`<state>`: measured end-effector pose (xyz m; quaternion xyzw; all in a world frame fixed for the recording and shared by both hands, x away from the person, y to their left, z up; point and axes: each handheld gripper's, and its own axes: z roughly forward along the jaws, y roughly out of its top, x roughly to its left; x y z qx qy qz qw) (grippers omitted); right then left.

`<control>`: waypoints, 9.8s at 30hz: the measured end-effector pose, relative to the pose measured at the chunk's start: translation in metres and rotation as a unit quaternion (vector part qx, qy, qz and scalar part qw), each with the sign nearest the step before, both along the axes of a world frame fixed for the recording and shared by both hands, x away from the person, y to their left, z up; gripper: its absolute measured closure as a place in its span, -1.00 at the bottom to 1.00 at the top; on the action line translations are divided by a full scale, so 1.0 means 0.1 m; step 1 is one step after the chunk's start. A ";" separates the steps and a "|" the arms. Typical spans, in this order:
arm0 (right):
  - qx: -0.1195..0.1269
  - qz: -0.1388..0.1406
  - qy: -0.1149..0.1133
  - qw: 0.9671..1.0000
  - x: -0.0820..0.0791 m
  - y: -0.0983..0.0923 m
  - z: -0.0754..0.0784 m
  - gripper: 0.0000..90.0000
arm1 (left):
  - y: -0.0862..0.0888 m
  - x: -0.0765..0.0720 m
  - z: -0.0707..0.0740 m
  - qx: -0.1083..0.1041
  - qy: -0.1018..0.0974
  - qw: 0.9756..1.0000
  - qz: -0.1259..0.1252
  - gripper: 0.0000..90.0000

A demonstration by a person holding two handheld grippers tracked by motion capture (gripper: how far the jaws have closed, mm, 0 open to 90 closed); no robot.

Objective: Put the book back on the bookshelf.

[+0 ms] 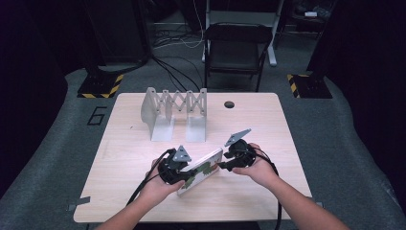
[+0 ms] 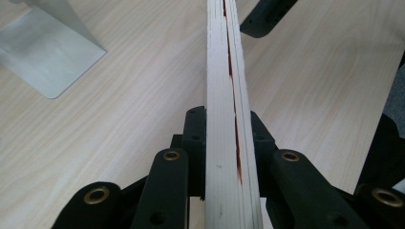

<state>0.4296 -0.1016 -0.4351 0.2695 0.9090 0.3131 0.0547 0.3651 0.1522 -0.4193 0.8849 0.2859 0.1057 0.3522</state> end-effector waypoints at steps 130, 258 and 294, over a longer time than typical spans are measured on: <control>0.013 -0.009 -0.015 1.000 -0.08 0.23 -0.19 -0.02 | 1.20 1.03 0.59 -0.019 -0.054 0.952 0.301 0.69; 0.034 -0.042 -0.026 0.998 -0.09 0.12 -0.44 -0.02 | 1.00 1.46 -0.13 0.016 -0.018 0.925 0.379 0.34; 0.033 -0.048 -0.021 0.998 -0.11 0.07 -0.44 -0.02 | 1.13 1.12 0.24 -0.034 -0.042 0.936 0.347 -0.02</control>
